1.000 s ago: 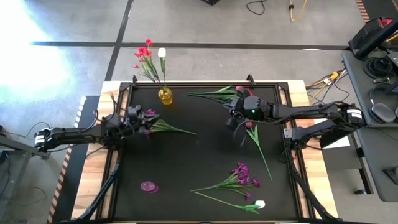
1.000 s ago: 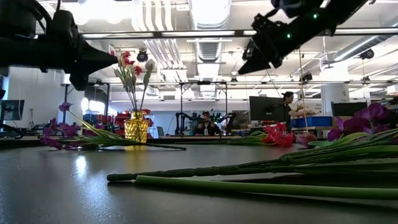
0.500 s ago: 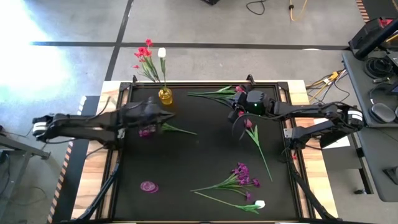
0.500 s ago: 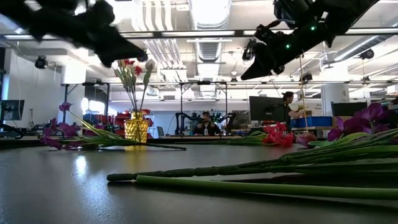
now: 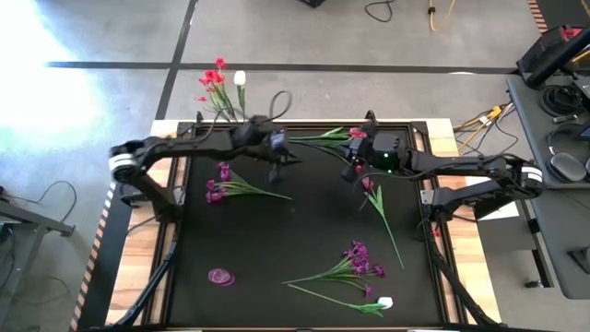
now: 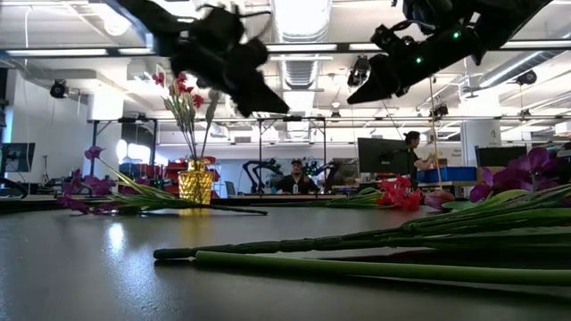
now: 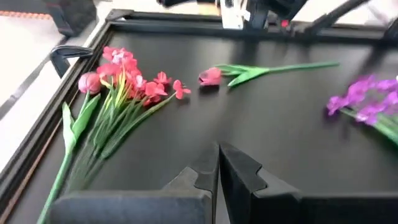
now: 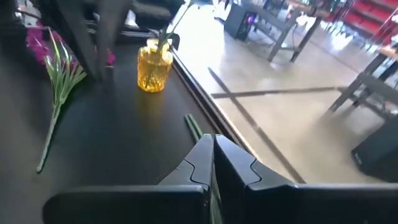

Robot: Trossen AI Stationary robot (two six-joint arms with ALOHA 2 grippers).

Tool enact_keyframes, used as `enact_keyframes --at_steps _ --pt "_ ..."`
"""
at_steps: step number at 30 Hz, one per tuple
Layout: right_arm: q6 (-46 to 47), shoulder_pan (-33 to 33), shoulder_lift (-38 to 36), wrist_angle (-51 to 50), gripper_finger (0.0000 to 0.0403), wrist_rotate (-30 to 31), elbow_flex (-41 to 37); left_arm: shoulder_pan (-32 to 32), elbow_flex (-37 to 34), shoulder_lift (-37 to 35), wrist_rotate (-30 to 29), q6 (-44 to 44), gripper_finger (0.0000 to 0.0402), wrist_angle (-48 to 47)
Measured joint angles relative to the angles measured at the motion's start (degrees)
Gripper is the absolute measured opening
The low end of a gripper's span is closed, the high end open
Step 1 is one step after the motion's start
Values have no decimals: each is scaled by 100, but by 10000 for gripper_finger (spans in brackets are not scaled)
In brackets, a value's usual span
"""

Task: Sort flowers into vase by color
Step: Put the red flowers into the yellow vase

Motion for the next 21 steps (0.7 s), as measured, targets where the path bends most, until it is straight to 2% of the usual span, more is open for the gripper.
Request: enact_keyframes --at_steps 7,12,21 --pt "-135 4 -541 -297 9 -2 -51 351 1822 1184 70 775 0 -1731" --pt "-134 4 -746 -376 9 17 -189 713 2646 1747 617 958 0 -2362" --pt "-253 4 -936 -377 9 18 -297 819 4289 2982 514 1767 1 -4247"
